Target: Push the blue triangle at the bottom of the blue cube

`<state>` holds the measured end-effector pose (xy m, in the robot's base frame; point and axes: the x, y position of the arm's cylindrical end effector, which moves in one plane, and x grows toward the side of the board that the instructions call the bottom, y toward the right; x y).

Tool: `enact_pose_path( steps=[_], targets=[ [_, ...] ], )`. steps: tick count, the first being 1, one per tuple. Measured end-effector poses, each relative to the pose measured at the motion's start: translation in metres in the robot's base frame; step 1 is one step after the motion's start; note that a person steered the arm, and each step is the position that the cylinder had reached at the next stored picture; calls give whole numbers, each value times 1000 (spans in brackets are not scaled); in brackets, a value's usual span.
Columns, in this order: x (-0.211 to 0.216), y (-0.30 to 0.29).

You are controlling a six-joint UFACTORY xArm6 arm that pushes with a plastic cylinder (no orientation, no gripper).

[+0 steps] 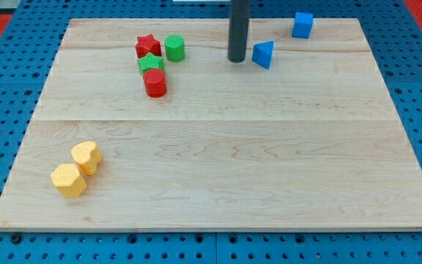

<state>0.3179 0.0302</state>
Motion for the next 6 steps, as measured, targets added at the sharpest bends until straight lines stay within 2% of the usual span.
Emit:
enact_pose_path(
  steps=[1,2,3,6],
  targets=[
    [4,32],
    [-32,61],
    [-42,80],
    [-42,101]
  ],
)
